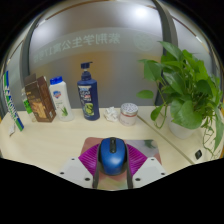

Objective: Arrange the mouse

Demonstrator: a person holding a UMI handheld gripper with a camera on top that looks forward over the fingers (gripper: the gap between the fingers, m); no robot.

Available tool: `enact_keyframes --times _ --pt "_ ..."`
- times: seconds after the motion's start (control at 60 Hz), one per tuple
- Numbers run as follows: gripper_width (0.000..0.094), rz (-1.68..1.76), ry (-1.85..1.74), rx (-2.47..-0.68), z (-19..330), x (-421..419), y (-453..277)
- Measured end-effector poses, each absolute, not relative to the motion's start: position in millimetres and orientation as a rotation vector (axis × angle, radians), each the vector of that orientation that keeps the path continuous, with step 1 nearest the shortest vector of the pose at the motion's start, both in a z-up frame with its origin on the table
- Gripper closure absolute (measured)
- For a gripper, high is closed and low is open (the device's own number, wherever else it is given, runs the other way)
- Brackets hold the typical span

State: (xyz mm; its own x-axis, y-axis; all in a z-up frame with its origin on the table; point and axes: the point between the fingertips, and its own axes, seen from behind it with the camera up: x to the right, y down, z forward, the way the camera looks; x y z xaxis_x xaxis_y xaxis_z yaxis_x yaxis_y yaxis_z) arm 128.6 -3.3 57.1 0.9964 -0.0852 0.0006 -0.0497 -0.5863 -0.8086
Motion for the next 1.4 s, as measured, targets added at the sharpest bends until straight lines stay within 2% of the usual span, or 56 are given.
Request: enact_keyframes --times 0.083,0.183,0.3,0.35,0.433,0.45,0.5,0.567,0.967,1.167,1.4 --pt "0.0548 -0.042 0.086 -2.263 21.5 145.3 -9.7" --pt "0.0541 -0.019 0.094 -2.292 -2.3 150.5 -13.3" --pt "0.0438 -0.007 0.066 -2.291 -7.3 147.3 -15.2" --pt "0.036 0.0 0.058 -2.302 -7.9 145.7 -19.1" --pt "0.0079 -0.021 0.053 -2.3 0.6 146.5 -27.7" --pt "0.0073 -0.026 0.053 -2.297 3.7 146.4 -30.0" --pt "0.0108 -0.042 0.06 -2.287 13.6 147.5 -38.3" --pt "0.0076 -0.047 0.073 -2.276 30.1 144.7 -53.8" --pt "0.008 -0.167 0.046 -2.183 134.9 119.2 -203.8" --pt "0.008 -0.185 0.047 -2.163 157.2 107.2 -261.2" --pt "0.0082 -0.197 0.04 -2.152 169.0 103.4 -279.6"
